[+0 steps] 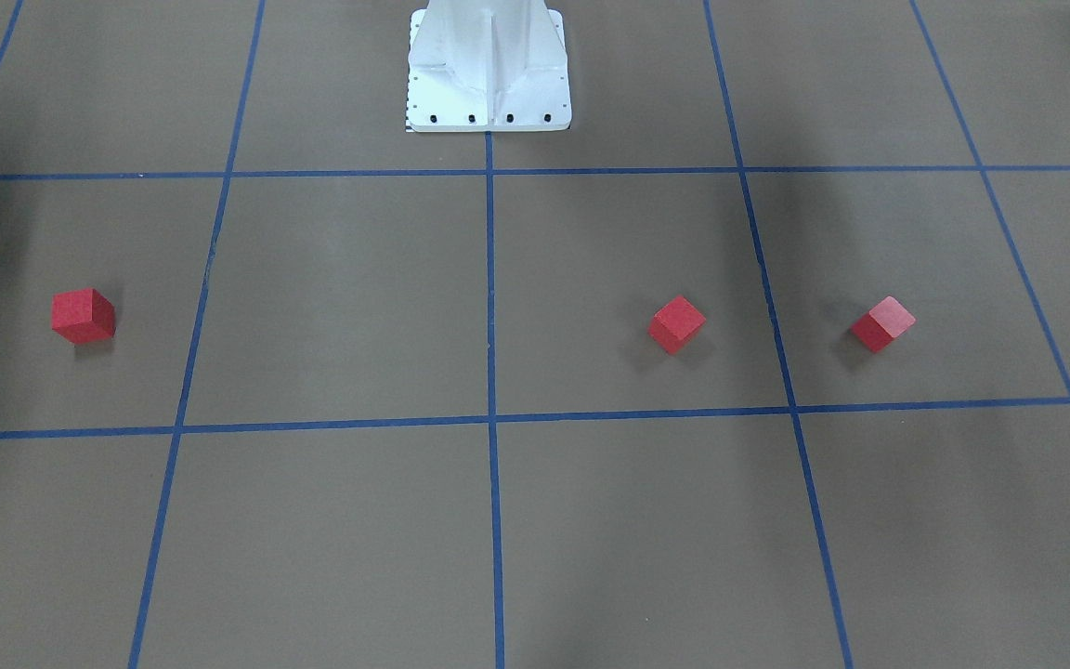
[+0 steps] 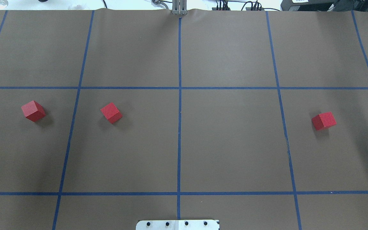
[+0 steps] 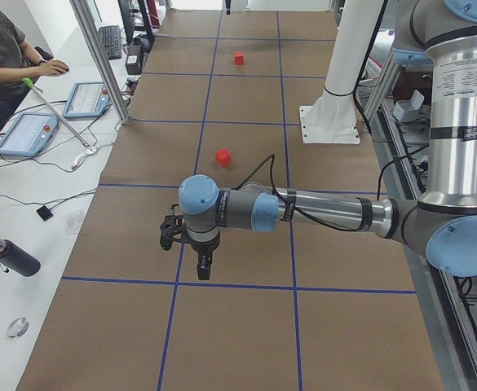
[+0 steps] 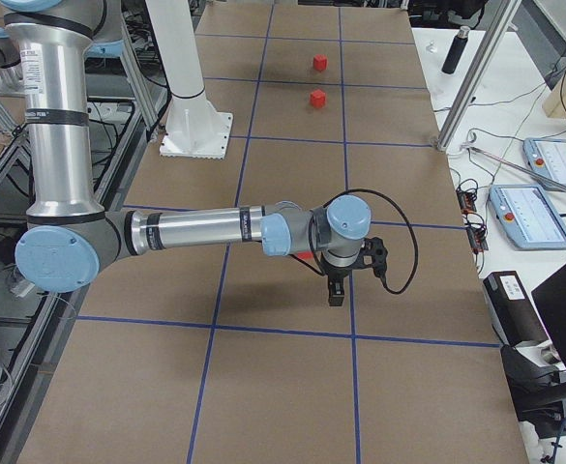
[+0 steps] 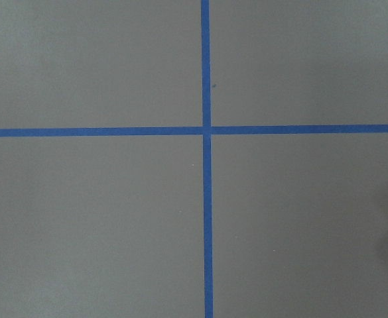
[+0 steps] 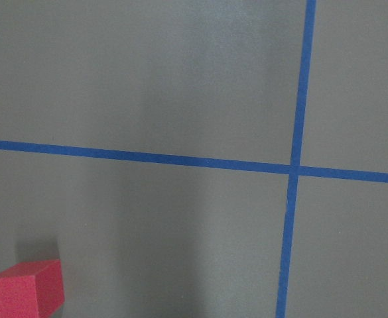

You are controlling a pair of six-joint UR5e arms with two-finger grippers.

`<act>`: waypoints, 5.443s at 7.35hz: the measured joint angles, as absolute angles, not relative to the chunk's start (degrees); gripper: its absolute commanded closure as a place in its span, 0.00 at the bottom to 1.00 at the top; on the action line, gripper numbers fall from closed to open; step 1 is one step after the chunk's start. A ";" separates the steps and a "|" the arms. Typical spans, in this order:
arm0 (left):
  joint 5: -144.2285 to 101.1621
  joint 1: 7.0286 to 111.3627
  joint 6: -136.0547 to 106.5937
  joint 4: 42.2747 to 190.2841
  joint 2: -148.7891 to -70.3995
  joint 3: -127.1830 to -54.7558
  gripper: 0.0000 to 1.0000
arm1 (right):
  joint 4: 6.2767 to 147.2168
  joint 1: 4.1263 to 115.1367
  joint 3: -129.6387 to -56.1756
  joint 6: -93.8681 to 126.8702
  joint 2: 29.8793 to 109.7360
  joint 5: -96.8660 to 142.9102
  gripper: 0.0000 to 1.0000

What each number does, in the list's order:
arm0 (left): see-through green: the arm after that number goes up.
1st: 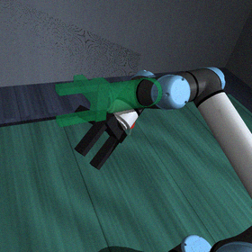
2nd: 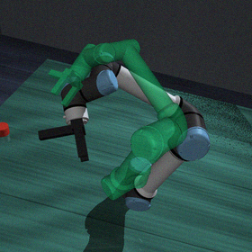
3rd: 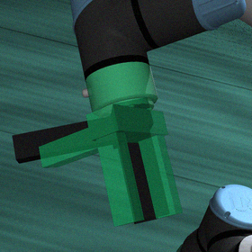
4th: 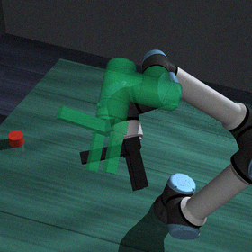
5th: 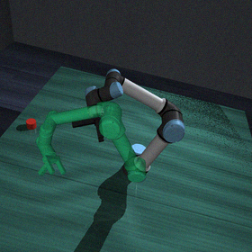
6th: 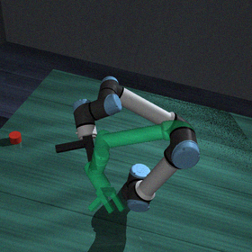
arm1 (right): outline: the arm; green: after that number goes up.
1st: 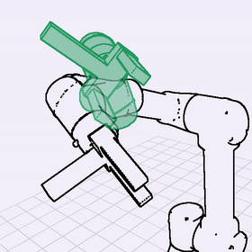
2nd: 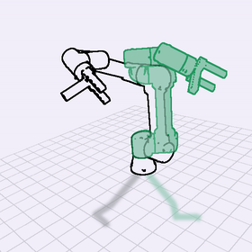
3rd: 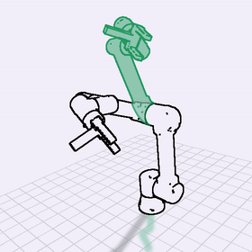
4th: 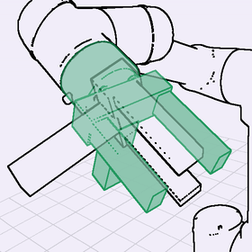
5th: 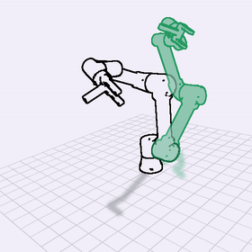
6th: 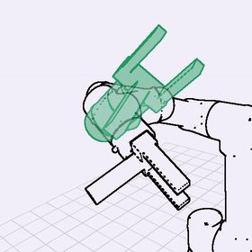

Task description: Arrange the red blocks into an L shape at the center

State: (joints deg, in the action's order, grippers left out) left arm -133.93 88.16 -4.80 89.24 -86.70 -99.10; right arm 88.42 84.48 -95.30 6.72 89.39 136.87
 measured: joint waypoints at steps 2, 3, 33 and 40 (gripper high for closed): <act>-133.96 88.13 -4.66 89.27 -86.70 -99.21 0.00 | 88.42 85.52 -95.31 6.69 91.15 136.75 0.01; -133.95 88.15 -4.64 89.26 -86.61 -99.22 0.00 | 88.42 86.02 -95.48 6.70 92.04 136.74 0.01; -141.71 85.48 -4.84 92.32 -86.22 -100.43 0.00 | 65.17 46.70 -102.79 62.31 79.88 125.22 1.00; -142.93 82.72 -5.53 95.23 -86.41 -99.18 0.00 | 82.45 29.71 -86.66 79.44 43.93 107.86 1.00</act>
